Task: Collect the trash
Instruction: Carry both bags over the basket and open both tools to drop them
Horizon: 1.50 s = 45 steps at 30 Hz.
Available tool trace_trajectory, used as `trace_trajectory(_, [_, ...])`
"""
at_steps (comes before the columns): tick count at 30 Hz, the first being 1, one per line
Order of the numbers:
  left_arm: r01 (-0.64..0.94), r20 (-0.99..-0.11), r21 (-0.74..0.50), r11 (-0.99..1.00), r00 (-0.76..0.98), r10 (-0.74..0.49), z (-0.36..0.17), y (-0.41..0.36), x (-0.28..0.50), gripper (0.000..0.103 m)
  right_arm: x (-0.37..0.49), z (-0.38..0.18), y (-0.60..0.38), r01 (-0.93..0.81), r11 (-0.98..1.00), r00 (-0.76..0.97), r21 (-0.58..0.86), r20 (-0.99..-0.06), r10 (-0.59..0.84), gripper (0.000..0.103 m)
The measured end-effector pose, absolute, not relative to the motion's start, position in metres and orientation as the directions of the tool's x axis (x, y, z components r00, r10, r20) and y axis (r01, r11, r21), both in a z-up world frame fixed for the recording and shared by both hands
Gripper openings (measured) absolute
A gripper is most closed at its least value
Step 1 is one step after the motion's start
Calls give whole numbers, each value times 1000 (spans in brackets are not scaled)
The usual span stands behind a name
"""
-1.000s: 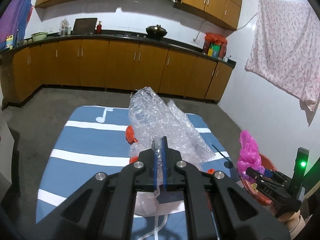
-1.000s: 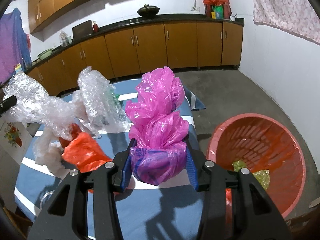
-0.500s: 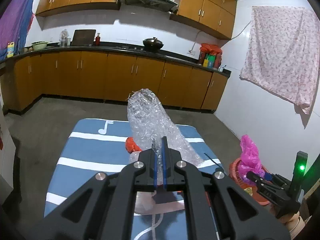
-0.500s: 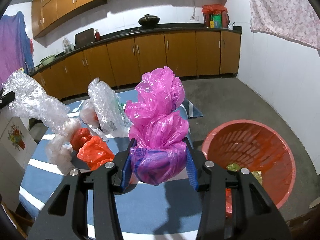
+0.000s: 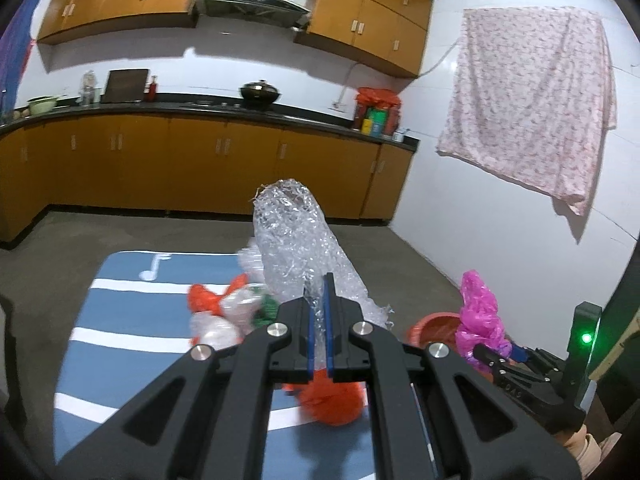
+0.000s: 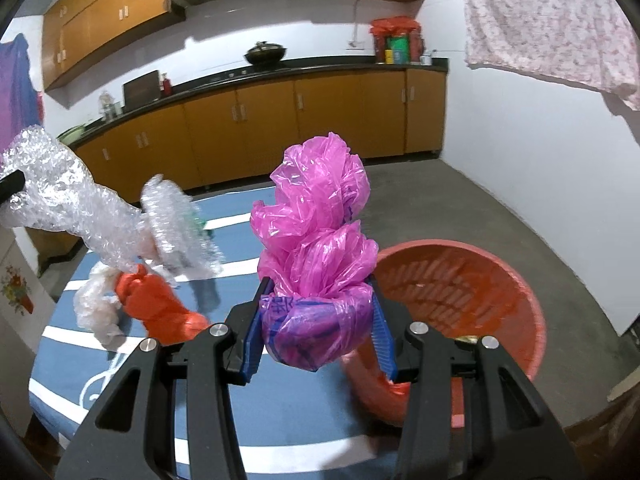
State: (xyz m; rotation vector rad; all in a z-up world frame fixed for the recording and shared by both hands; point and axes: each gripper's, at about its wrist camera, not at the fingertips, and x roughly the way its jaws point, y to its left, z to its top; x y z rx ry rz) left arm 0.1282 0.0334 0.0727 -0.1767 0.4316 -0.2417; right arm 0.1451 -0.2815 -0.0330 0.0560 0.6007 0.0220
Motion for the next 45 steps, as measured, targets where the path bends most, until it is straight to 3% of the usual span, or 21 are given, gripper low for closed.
trace_trajectory(18, [419,-453,-214,882,757,-470,30,-129,168,5,126,-33,-367,211,976,809,56,-570,-142,46])
trace_trajectory(36, [500,-541,-186,846,667,-513,-22,-201,209,6,151,-54,-406,277,953,793,125,-590,-153,47])
trace_trajectory(38, [500,-550,-191,845,658,-514,-26,-205,215,8,153,-57,-406,274,953,793,131,-591,-147,48])
trace_trajectory(40, [502,-560,-199,842,647,-518,-31,-208,218,26,155,-60,-408,271,953,793,138,-592,-140,53])
trace_trajectory(42, [497,-561,-200,844,649,-515,-36,-208,219,37,154,-63,-411,275,951,792,139,-594,-142,61])
trace_trajectory(45, [494,-568,-207,845,643,-515,-40,-204,220,41,150,-66,-413,286,948,790,137,-595,-152,64])
